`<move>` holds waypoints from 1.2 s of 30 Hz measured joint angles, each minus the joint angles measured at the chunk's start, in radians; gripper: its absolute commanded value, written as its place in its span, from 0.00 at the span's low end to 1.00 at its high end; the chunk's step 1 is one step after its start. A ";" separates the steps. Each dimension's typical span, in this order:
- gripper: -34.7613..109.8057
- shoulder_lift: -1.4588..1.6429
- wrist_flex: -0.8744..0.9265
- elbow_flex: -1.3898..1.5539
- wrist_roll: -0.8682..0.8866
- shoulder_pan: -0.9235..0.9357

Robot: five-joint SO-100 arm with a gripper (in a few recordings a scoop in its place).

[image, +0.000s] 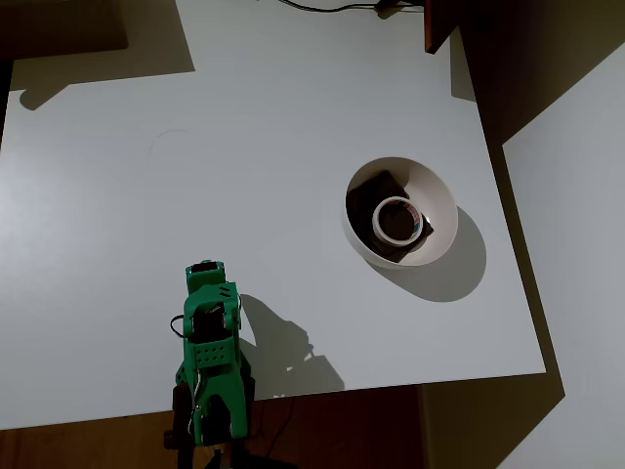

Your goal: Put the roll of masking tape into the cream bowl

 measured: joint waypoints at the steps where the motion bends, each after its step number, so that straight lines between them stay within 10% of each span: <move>1: 0.18 0.002 0.011 0.008 0.000 0.000; 36: 0.18 0.003 0.084 0.046 -0.015 0.011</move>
